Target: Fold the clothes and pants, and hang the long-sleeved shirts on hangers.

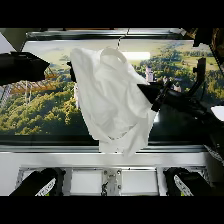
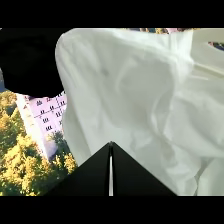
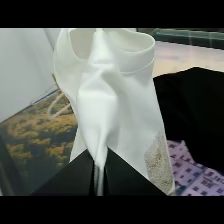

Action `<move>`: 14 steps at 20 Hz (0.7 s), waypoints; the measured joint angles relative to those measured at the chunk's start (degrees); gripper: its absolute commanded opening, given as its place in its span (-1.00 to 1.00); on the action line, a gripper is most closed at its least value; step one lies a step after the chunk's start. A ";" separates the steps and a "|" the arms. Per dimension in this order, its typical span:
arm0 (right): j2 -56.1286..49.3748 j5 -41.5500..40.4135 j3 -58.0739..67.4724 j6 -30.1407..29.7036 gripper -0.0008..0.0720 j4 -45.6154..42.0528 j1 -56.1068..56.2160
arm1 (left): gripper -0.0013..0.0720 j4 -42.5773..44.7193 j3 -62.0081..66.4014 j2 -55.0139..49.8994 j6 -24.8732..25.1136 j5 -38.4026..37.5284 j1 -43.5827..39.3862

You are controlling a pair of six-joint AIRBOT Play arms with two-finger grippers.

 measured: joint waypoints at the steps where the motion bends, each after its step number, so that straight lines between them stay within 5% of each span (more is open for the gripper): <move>1: 0.17 -0.70 2.03 2.84 -0.96 -3.63 -1.16 | -0.93 -0.15 -0.37 -0.09 0.02 -0.15 -0.15; 14: 1.46 -1.05 25.81 33.27 -0.96 -38.49 -34.88 | -0.93 -0.17 -15.47 0.33 0.02 11.19 -6.62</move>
